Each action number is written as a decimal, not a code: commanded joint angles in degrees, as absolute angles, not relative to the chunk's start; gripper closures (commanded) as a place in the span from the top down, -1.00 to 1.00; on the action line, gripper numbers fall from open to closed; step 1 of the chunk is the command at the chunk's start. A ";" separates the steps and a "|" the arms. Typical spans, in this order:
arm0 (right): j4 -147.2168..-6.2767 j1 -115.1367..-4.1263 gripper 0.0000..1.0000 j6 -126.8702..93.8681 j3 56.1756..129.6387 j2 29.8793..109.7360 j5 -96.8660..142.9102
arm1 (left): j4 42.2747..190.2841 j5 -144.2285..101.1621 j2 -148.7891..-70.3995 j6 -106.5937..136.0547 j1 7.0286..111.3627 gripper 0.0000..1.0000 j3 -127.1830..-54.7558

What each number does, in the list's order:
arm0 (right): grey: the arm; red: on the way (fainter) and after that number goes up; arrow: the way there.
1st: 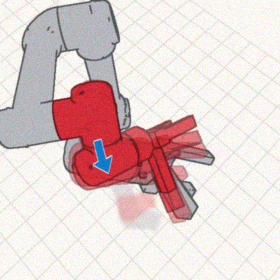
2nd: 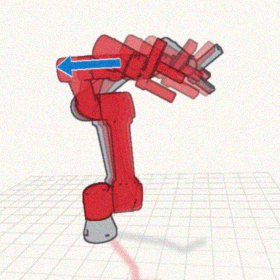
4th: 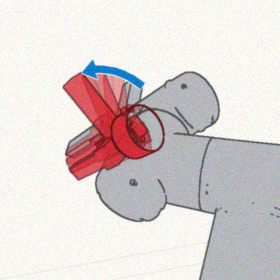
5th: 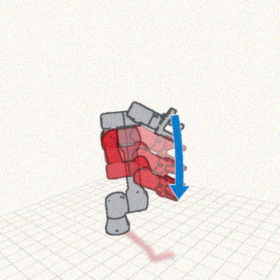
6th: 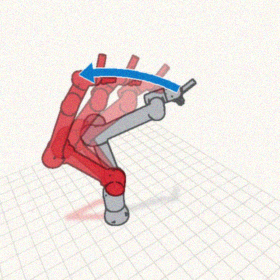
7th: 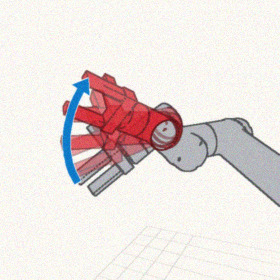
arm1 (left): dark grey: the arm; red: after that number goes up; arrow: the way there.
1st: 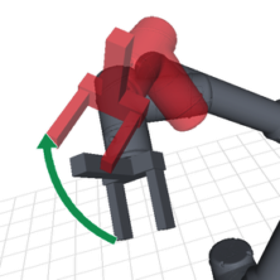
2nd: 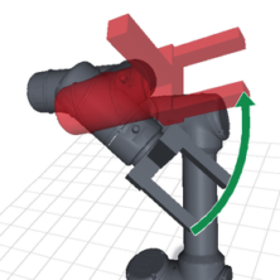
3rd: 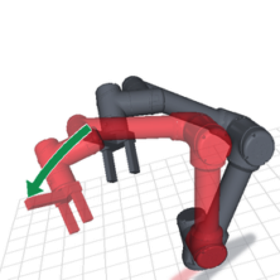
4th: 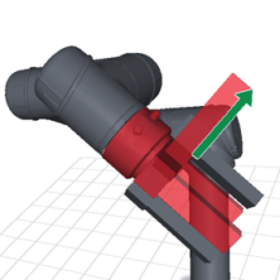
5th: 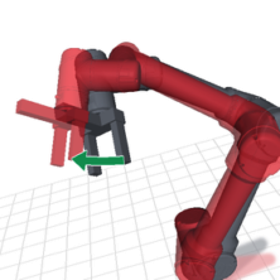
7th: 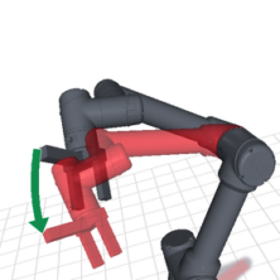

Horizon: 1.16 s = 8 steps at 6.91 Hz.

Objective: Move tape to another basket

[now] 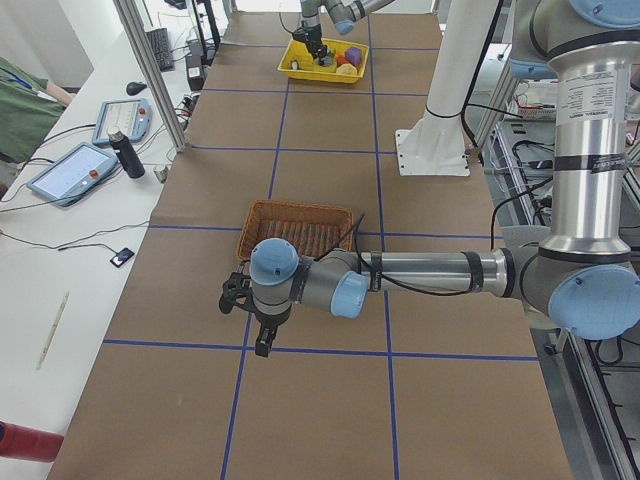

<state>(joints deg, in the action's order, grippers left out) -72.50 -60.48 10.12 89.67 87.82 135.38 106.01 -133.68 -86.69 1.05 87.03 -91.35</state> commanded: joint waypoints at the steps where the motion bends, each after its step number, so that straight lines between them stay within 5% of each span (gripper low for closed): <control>1: -71.98 -60.64 -1.00 10.20 90.61 87.89 135.70 | 106.00 -133.68 -86.75 1.05 87.01 0.96 -91.41; 6: -72.34 -69.60 -1.00 5.23 99.56 88.07 147.13 | 106.60 -133.68 -87.80 4.20 87.01 0.96 -91.58; 8: -71.63 -69.52 -1.00 -9.78 100.90 82.48 143.99 | 114.74 -133.59 -91.29 5.35 87.01 0.96 -86.87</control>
<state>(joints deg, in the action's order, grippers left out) -71.94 -69.37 -1.37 100.01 85.89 145.91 110.08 -133.63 -88.95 4.29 87.01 -89.95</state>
